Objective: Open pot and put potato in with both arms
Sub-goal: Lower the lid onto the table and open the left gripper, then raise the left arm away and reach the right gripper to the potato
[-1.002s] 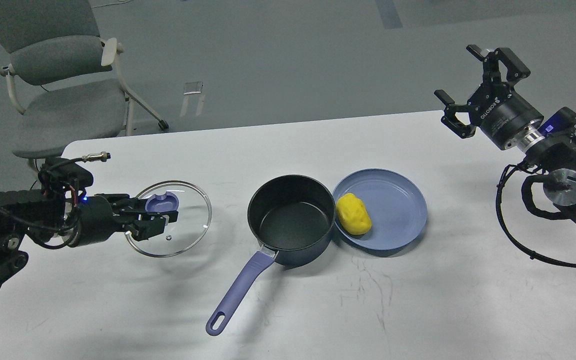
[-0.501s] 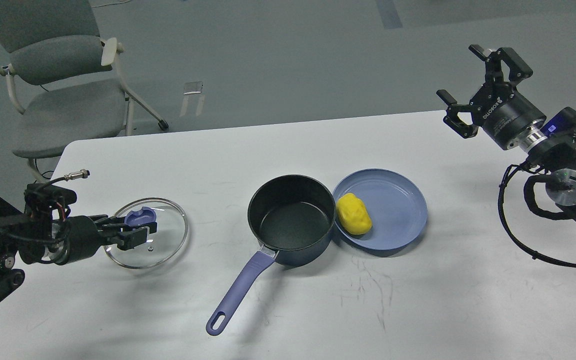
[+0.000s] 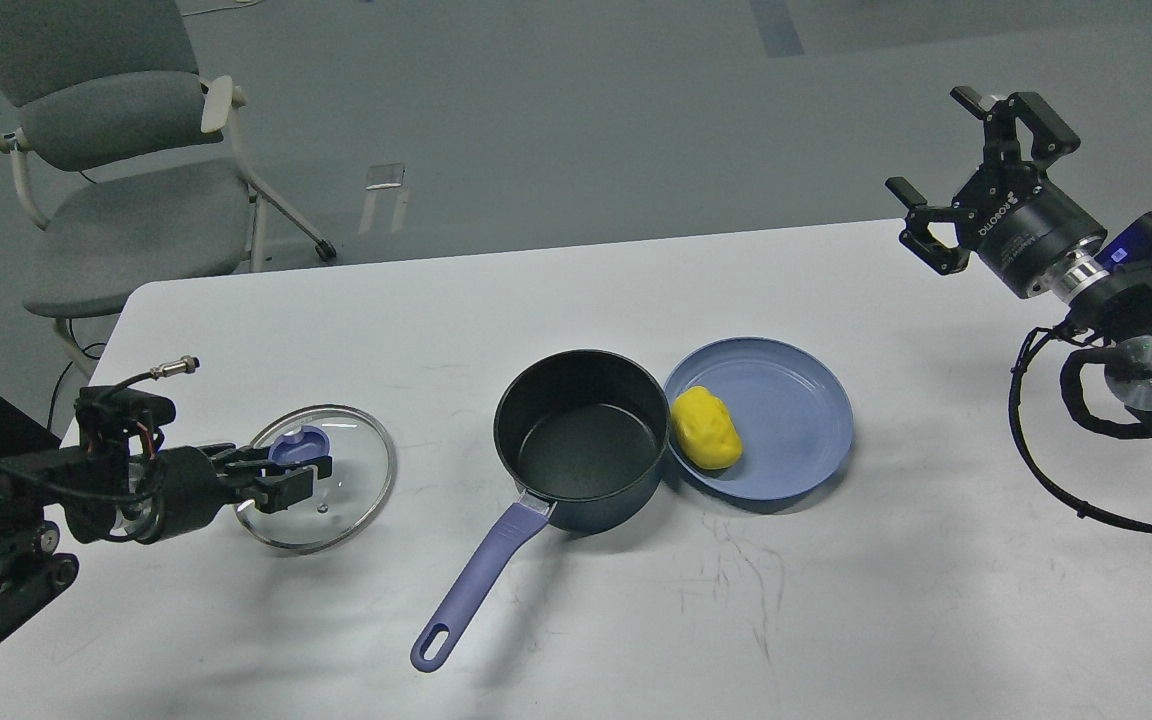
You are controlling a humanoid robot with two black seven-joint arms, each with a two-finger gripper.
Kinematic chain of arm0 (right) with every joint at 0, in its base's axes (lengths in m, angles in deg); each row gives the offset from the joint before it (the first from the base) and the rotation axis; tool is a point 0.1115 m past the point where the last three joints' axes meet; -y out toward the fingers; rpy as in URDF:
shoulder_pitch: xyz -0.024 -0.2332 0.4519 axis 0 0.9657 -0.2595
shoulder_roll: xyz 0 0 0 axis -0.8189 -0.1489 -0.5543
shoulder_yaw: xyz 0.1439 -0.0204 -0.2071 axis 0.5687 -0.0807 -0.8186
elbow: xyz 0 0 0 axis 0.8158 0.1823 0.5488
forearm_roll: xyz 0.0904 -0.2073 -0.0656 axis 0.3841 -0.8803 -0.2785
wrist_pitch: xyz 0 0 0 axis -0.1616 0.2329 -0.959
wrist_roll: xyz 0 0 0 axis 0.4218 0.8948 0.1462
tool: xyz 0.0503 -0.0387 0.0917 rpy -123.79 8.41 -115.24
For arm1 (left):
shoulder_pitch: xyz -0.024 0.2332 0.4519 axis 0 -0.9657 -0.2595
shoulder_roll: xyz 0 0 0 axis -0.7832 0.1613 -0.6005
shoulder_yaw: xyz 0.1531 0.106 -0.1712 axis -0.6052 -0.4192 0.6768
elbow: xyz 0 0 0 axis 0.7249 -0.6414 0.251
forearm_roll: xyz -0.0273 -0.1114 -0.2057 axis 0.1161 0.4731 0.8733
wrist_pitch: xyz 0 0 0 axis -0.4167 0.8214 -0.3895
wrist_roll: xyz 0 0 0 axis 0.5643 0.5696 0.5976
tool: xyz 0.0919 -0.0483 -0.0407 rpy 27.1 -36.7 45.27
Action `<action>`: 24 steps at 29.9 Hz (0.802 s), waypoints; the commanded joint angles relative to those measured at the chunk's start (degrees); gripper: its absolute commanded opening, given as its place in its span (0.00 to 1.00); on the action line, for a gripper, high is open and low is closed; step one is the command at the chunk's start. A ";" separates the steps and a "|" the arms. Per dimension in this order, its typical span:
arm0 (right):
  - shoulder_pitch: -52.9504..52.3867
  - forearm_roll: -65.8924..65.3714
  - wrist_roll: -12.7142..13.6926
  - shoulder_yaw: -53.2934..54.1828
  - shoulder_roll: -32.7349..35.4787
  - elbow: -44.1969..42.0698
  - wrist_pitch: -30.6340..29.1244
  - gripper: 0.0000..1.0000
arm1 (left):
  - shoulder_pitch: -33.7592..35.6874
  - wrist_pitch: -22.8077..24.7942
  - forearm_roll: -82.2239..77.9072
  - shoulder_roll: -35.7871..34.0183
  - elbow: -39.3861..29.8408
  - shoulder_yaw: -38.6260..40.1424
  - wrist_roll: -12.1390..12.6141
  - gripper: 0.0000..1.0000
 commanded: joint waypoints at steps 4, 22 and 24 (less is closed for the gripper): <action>-0.44 -0.05 0.00 -0.09 1.39 0.66 0.00 1.00 | 1.12 0.41 8.84 -0.24 0.00 0.94 0.00 0.95; -36.44 -35.35 0.00 -36.44 6.68 9.45 0.00 1.00 | 13.24 9.47 64.93 -1.03 -0.09 1.11 0.00 0.98; -40.41 -39.93 0.00 -41.81 4.23 10.24 0.00 1.00 | 13.42 9.55 65.02 -1.03 -0.18 1.46 0.00 0.98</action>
